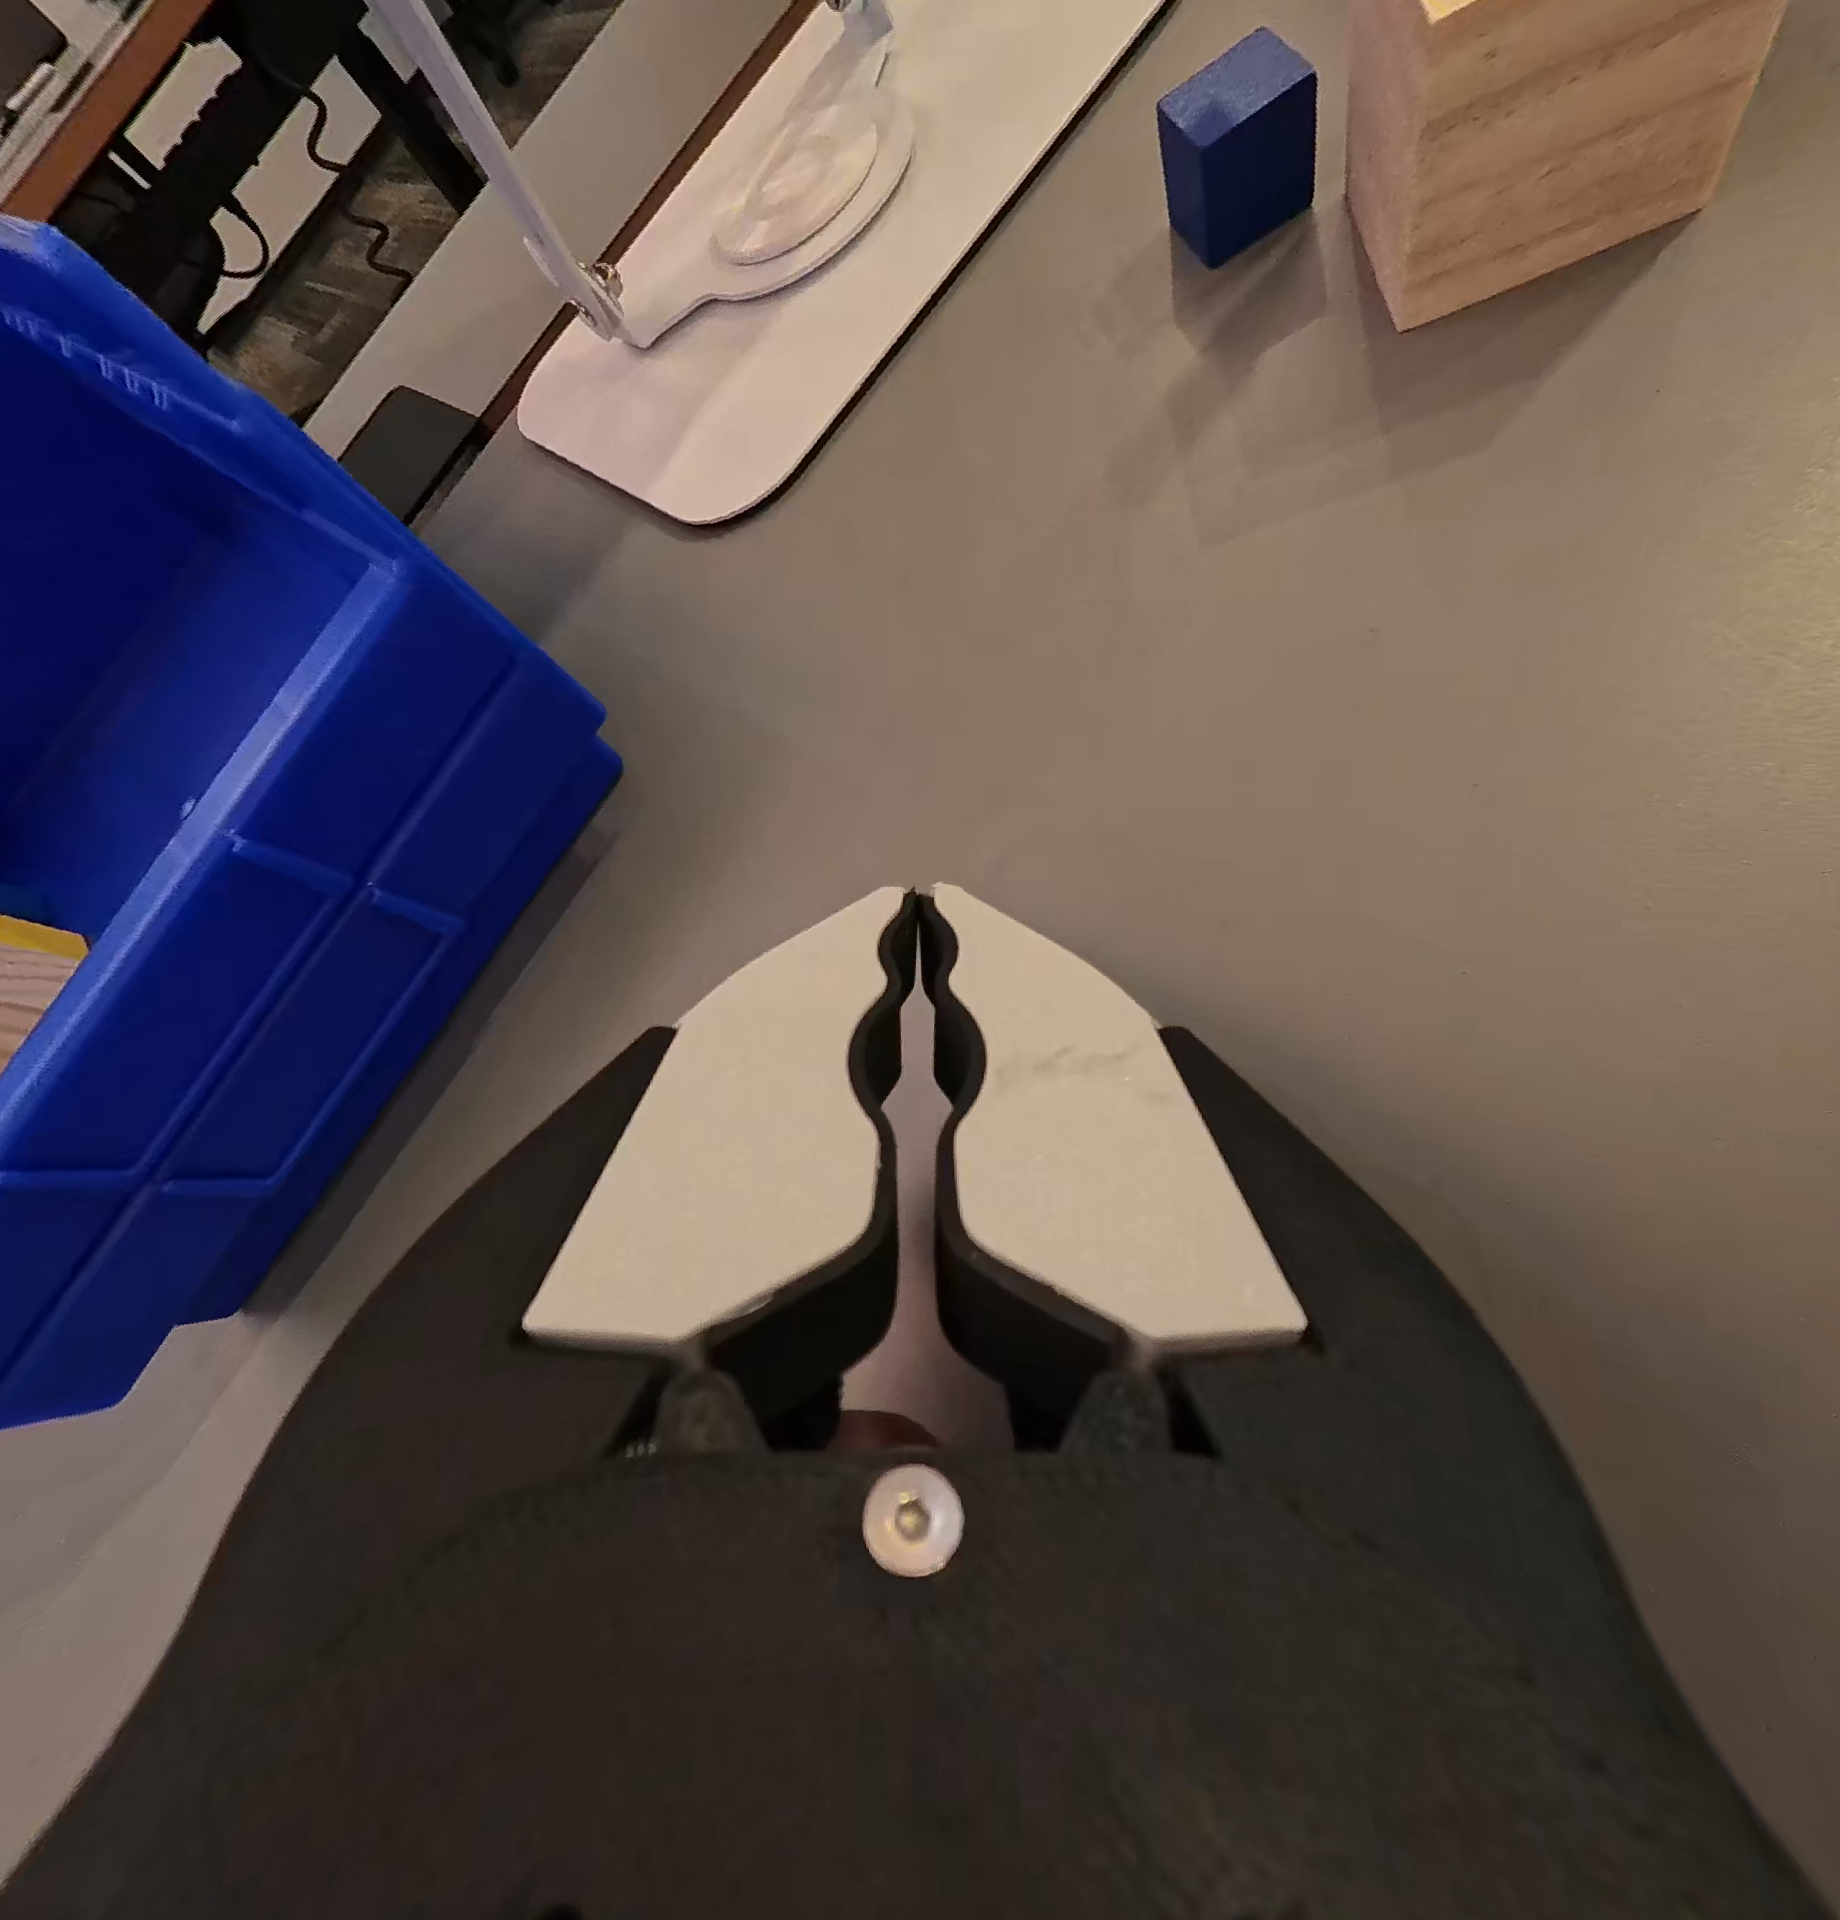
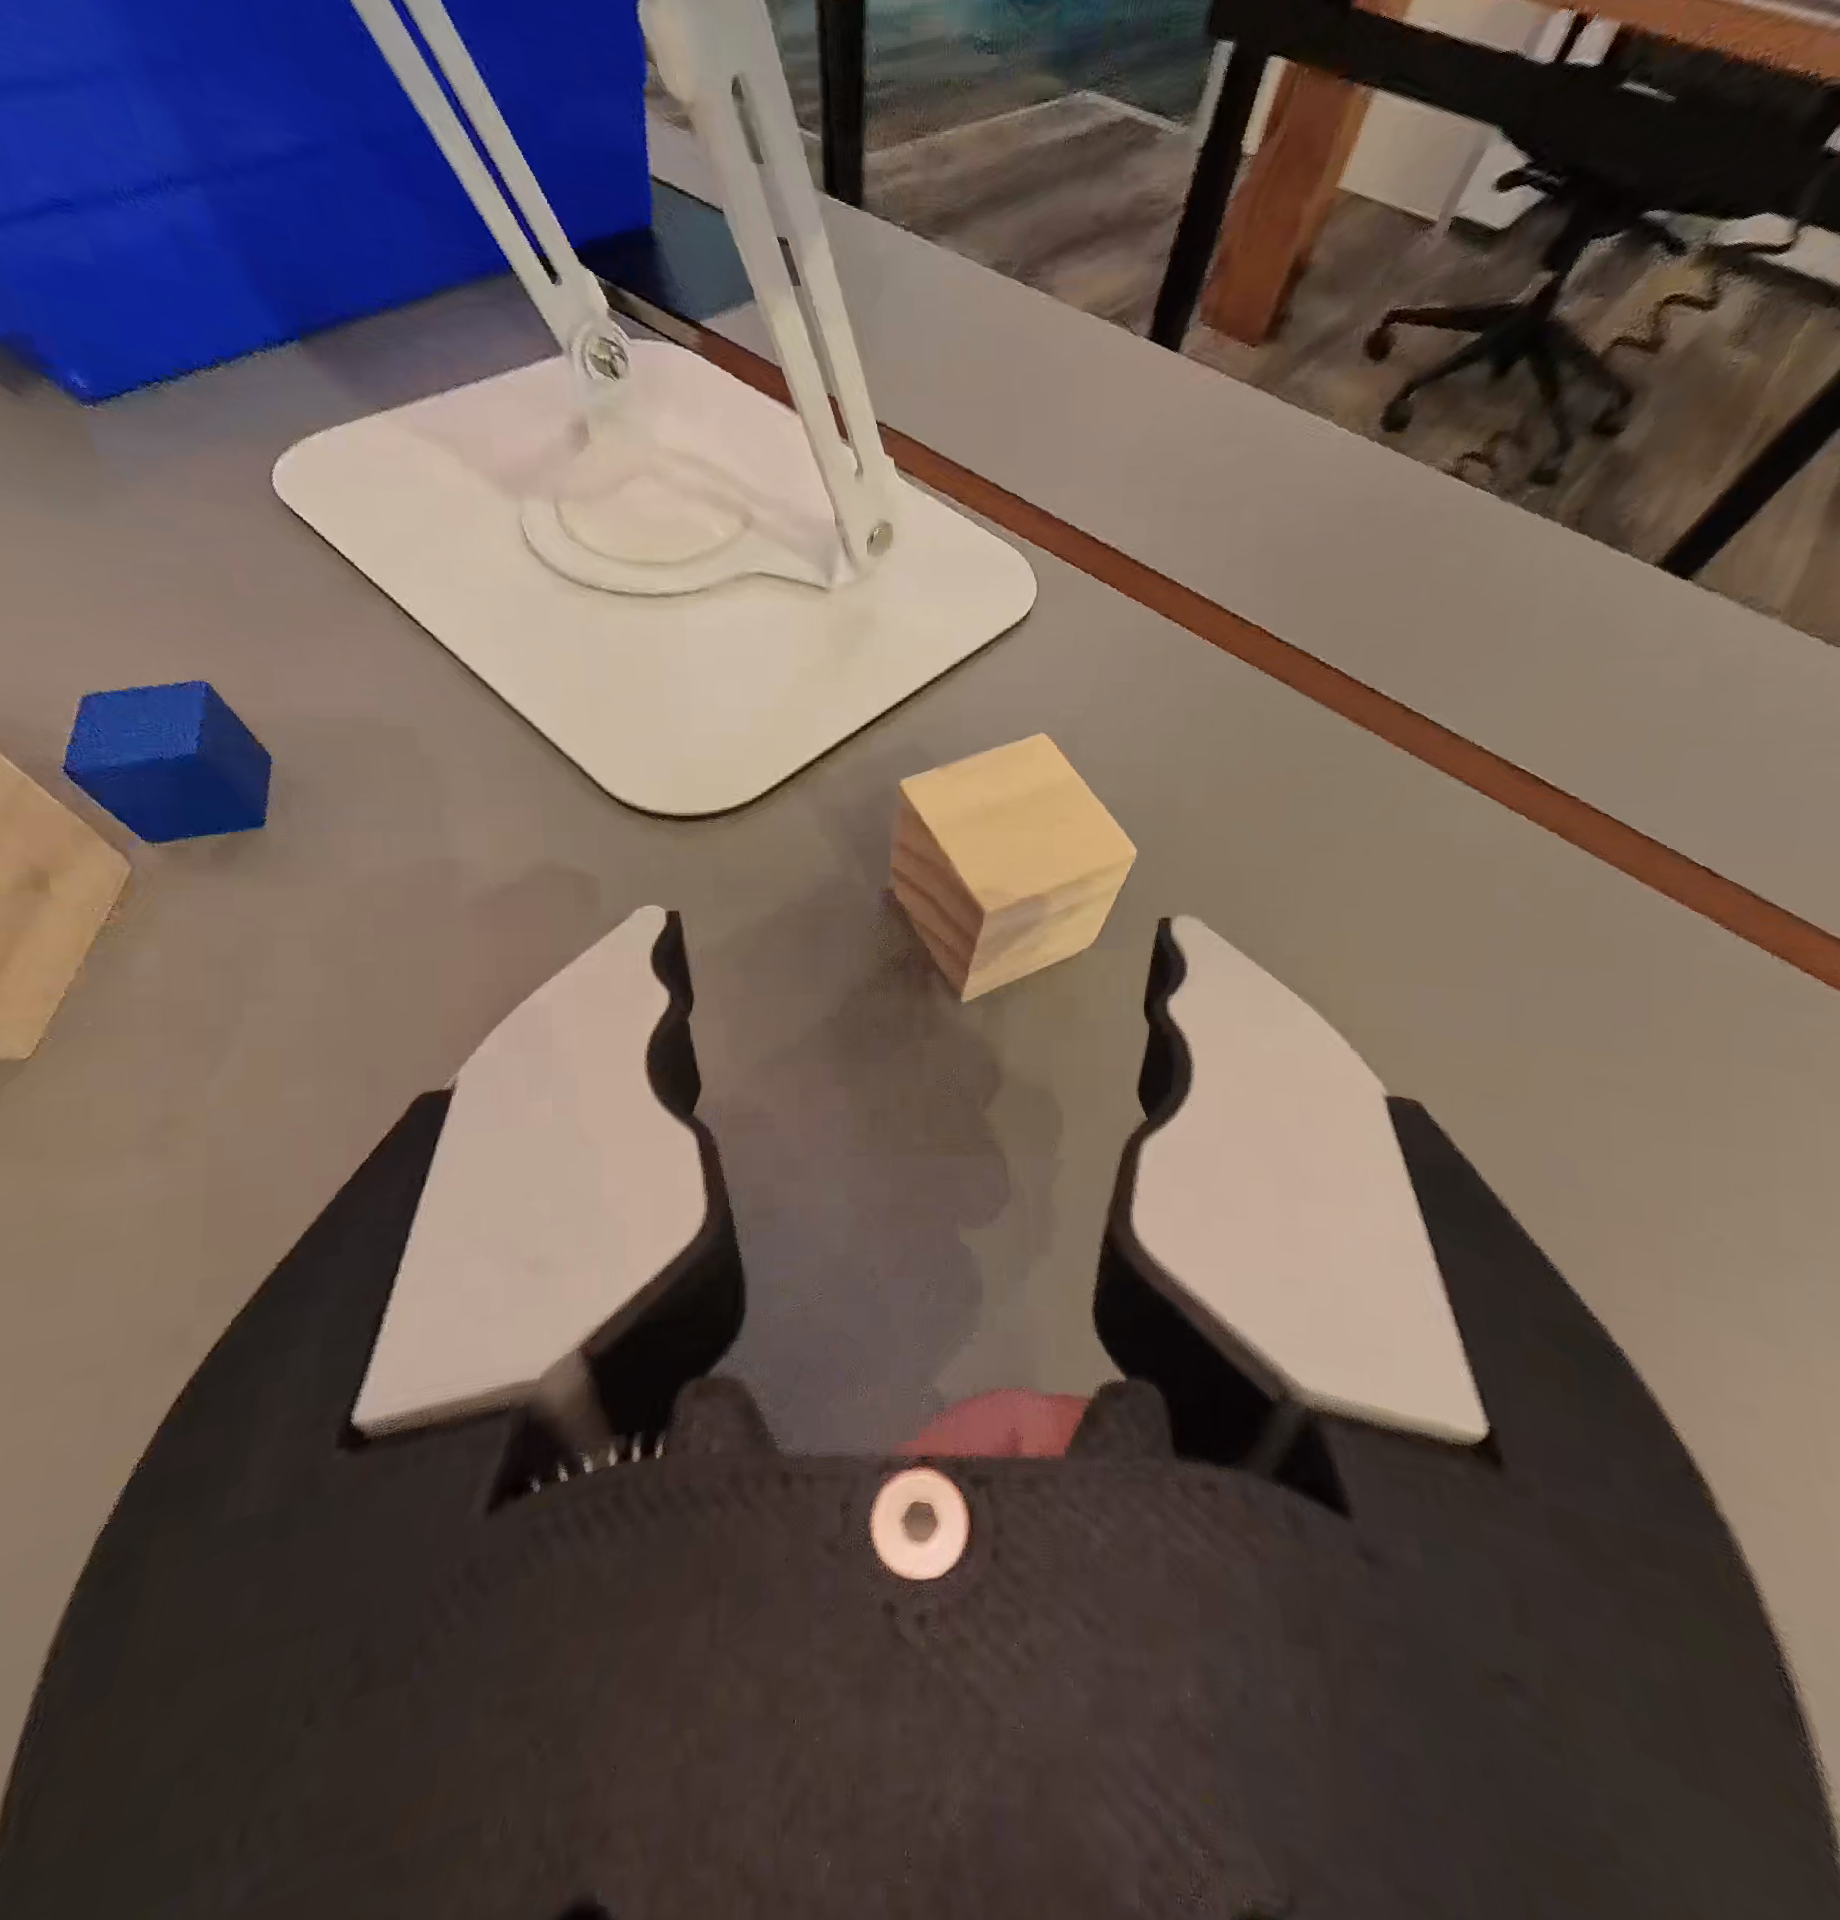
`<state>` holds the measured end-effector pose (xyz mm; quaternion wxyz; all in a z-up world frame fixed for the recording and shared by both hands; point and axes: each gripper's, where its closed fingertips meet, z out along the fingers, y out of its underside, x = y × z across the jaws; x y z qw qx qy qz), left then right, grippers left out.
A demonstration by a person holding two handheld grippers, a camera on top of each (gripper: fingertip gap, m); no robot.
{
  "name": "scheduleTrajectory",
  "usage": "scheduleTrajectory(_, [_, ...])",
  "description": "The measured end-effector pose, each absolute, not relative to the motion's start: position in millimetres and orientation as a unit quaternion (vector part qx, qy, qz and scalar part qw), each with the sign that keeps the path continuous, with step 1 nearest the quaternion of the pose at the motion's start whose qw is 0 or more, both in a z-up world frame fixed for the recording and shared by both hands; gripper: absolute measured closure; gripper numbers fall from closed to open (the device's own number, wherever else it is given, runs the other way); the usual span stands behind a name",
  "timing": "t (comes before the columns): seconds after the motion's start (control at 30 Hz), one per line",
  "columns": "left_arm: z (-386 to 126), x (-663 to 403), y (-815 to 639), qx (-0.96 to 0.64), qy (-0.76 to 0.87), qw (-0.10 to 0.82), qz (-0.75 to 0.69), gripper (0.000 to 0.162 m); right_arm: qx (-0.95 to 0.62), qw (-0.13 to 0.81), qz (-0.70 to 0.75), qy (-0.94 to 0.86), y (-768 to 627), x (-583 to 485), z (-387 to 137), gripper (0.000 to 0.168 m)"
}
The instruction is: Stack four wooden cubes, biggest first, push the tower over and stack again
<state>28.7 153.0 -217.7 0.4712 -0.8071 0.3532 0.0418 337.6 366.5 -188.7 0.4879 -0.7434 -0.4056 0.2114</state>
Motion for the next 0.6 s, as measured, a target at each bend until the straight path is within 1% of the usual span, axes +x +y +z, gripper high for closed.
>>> scheduleTrajectory(0.1, [-217, 28, 154, -0.808, 0.349, 0.473, 0.036, 0.162, -0.750, 0.458, 0.214, -0.428, 384, 333, -198, 0.080])
scheduleTrajectory(0.2, [-217, 28, 154, -0.808, 0.351, 0.472, 0.038, 0.162, -0.758, 0.406, 0.212, -0.465, 393, 323, -214, 0.070])
scheduleTrajectory(0.23, [-217, 28, 153, -0.808, 0.351, 0.472, 0.039, 0.162, -0.757, 0.394, 0.216, -0.474, 395, 319, -217, 0.070])
scheduleTrajectory(0.27, [-218, 28, 154, -0.808, 0.351, 0.471, 0.038, 0.162, -0.755, 0.388, 0.220, -0.481, 397, 316, -218, 0.074])
scheduleTrajectory(0.3, [-218, 28, 154, -0.808, 0.352, 0.471, 0.039, 0.162, -0.752, 0.386, 0.223, -0.487, 399, 313, -219, 0.081])
scheduleTrajectory(0.33, [-218, 28, 154, -0.808, 0.352, 0.471, 0.039, 0.162, -0.748, 0.386, 0.224, -0.491, 401, 311, -218, 0.095])
scheduleTrajectory(0.37, [-218, 27, 154, -0.809, 0.351, 0.470, 0.039, 0.162, -0.747, 0.384, 0.226, -0.493, 402, 309, -218, 0.118])
scheduleTrajectory(0.6, [-218, 26, 154, -0.808, 0.352, 0.471, 0.039, 0.162, -0.738, 0.384, 0.225, -0.507, 363, 309, -218, 0.121])
